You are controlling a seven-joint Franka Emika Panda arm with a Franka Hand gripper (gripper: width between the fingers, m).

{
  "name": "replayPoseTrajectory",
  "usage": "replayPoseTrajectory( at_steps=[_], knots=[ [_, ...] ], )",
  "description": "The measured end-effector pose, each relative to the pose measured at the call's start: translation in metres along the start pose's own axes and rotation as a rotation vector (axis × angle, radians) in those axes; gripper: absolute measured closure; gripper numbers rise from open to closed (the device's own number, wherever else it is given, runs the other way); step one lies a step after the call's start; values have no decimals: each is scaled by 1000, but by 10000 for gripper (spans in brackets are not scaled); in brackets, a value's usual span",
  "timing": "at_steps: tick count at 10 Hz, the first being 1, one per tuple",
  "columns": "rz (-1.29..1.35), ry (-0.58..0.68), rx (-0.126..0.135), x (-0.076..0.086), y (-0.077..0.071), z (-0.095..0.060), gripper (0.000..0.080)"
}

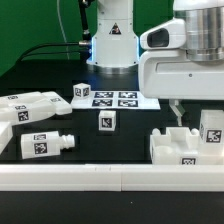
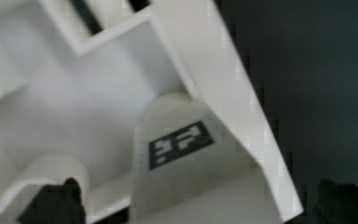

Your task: Assemble chair

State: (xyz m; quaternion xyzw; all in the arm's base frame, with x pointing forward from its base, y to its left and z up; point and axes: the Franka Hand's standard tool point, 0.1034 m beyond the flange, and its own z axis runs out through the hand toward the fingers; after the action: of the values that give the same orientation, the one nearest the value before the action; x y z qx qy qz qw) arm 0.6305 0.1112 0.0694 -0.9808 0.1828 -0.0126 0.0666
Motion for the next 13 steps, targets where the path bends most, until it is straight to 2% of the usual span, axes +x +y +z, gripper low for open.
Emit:
replayPoseTrajectory(
  at_steps=[2,4,6,11,13],
  knots=[
    [-164,1,-3,1,2,0,178],
    [-164,1,-3,1,2,0,521],
    [-147,1,-2,1,1,0,517],
    [321,6,-1,3,3,-1,515],
    [498,6,7,5,4,-2,515]
  ],
)
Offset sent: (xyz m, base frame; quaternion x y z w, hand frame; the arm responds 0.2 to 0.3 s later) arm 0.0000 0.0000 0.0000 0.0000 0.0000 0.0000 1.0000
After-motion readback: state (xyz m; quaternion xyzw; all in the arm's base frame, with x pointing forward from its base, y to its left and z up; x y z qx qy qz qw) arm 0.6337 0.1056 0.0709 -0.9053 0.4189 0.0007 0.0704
